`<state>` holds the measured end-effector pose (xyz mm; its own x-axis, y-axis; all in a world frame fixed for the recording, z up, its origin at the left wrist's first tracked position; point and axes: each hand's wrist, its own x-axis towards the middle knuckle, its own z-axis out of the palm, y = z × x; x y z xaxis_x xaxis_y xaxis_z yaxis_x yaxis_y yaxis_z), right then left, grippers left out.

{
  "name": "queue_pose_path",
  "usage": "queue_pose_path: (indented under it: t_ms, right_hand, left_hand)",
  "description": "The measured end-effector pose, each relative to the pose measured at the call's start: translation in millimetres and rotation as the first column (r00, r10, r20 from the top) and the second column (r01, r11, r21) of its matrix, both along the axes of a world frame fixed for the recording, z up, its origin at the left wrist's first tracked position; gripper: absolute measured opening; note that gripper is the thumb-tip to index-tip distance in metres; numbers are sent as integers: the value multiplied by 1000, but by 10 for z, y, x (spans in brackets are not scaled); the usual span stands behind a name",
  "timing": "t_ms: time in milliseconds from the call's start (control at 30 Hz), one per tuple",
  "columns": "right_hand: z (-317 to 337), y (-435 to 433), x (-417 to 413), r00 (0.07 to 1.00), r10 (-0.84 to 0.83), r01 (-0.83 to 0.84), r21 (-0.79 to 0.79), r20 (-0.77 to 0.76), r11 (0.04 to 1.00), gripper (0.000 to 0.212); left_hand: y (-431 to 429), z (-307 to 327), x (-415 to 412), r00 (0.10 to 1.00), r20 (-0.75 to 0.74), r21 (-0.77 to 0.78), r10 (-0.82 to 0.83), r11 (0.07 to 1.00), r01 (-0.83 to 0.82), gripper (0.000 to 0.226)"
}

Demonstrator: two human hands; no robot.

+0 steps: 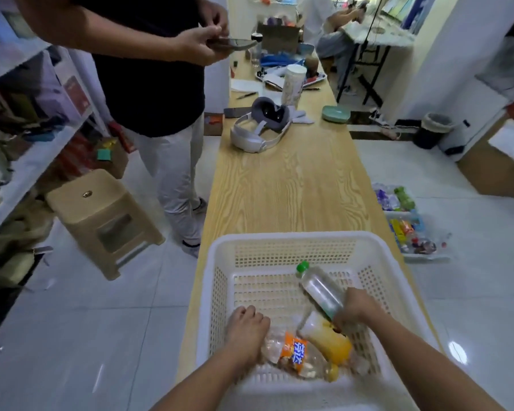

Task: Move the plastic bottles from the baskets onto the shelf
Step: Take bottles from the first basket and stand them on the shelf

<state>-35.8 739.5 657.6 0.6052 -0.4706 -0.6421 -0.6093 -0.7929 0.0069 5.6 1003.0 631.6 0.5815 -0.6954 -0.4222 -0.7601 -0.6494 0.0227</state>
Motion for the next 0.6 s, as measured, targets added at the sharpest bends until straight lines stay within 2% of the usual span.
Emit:
queue_pose_path:
  t_ms: [67,133,200,267,333,433,467,533,600]
  right_hand:
    - [21,59,-146,991,-128,126,57,40,990,58]
    - [82,95,-291,941,-307,279,183,144,943,46]
    - [193,148,-462,805,-550,433,415,222,800,37]
    - [346,234,-638,624,-758,500,649,189,573,47]
    - [471,330,-818,483,-867,450,816,119,362,65]
    - [602,495,-1094,332,-943,216,974,-13,62,89]
    - [629,550,-1191,310,-950,113,994,-45,-11,93]
    - [701,669,-1391,282,-956,-66,993,-73,-95,91]
    - [748,764,-1616,238,-966,-163,977,-96,-137,89]
  left_hand:
    - [85,-28,107,999,-13,-31,-33,999,32,60]
    - [174,-28,186,999,-41,-65,-35,997,32,66]
    - [249,-4,243,996,-87,-105,3,994,-12,60]
    - [282,31,303,978,-174,-187,112,972,-145,43]
    - [269,159,353,897,-361,-228,253,909,-348,37]
    - [120,85,454,695,-656,-299,293,745,-596,62]
    - [61,189,431,629,-724,-309,281,683,-662,62]
    - [-45,591,281,514,-839,-320,181,599,-734,40]
    - [-185,828,117,427,-903,-319,52,586,-745,22]
